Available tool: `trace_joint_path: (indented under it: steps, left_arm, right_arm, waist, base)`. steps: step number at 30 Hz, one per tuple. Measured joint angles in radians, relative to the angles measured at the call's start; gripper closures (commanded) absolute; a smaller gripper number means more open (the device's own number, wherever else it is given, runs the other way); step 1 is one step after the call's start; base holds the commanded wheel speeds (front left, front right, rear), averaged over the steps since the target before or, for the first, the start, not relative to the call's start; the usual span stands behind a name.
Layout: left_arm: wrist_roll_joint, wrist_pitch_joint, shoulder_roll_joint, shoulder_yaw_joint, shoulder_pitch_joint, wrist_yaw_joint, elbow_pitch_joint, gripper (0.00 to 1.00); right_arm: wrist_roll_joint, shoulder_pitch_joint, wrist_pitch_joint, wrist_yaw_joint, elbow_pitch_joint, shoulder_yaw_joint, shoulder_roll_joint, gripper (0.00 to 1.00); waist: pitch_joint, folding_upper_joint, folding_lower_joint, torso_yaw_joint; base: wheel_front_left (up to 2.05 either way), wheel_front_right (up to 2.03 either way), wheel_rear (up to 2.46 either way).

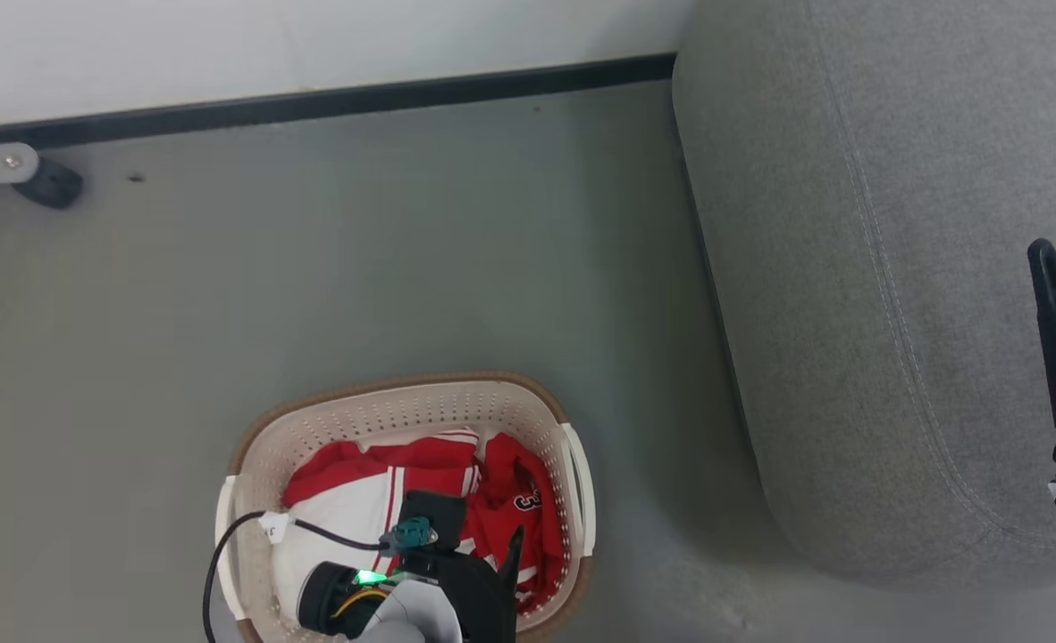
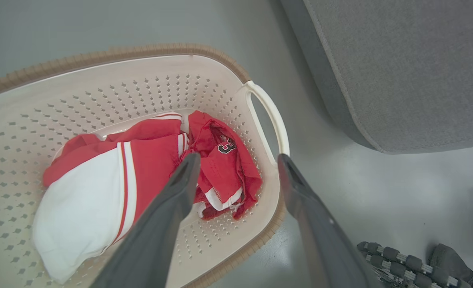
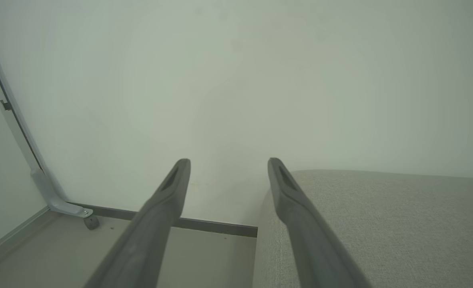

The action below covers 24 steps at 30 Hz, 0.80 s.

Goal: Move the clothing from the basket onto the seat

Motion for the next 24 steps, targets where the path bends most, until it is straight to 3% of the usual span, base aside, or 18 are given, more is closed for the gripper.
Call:
trace_joint_path:
  steps: [15,24]
  left_arm:
    - [-0.129,0.016,0.000,-0.002,-0.199,0.000,0.148,0.00]
    - [-0.189,0.005,0.001,-0.025,-0.259,0.000,0.236,0.00]
  right_arm:
    - [0.132,-0.088,0.000,0.000,-0.076,-0.011,-0.081,0.00]
    - [0.167,-0.121,0.000,0.000,-0.078,-0.017,-0.095,0.00]
  waist:
    - [0.224,0.0001,-0.0001,-0.097]
    - [0.348,0.0000,-0.0001,-0.145]
  base:
    - [0.00,0.00,0.00]
    - [0.00,0.00,0.00]
